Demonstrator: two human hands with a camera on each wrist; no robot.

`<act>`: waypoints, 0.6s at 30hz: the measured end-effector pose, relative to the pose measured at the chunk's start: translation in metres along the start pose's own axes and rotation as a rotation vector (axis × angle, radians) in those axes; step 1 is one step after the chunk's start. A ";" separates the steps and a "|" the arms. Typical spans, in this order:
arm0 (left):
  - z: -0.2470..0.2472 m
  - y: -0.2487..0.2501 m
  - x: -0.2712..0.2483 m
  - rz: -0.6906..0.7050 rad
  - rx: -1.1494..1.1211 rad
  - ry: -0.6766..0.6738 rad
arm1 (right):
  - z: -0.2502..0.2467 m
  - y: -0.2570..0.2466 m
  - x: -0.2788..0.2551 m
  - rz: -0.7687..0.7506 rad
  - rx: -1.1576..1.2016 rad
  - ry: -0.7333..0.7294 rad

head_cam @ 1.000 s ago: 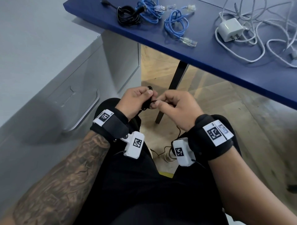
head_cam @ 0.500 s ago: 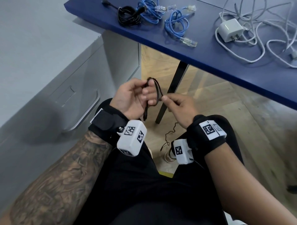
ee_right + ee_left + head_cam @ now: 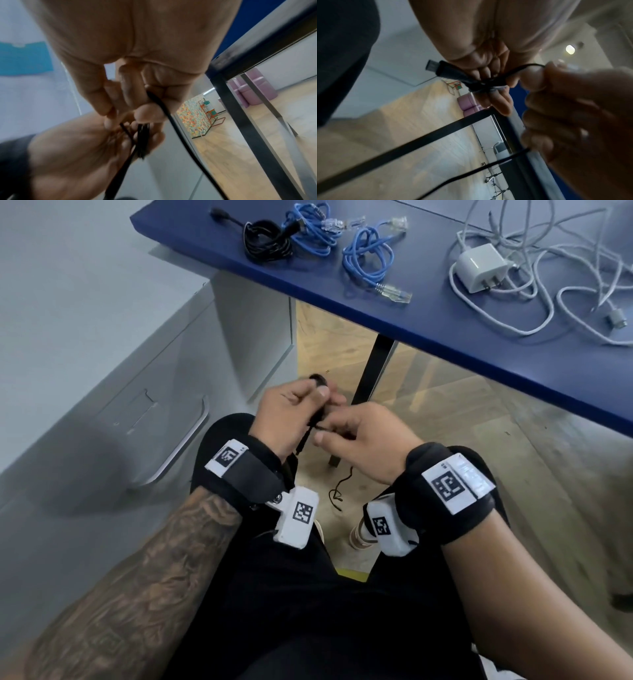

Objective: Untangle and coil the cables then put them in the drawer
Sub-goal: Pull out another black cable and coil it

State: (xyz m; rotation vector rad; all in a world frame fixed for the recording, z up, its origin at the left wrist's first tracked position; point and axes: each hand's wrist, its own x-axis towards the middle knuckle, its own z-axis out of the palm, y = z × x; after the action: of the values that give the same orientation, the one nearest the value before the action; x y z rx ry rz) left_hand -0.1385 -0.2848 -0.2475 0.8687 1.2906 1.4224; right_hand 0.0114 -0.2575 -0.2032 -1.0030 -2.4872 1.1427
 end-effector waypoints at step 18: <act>-0.008 0.025 -0.010 -0.406 -0.330 -0.398 | 0.002 0.037 0.006 0.059 0.458 0.475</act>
State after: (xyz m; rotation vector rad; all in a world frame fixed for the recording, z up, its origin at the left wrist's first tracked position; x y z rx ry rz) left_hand -0.1483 -0.2949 -0.2232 0.5855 0.8392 1.0345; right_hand 0.0240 -0.2372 -0.2320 -1.0603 -1.7391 1.2379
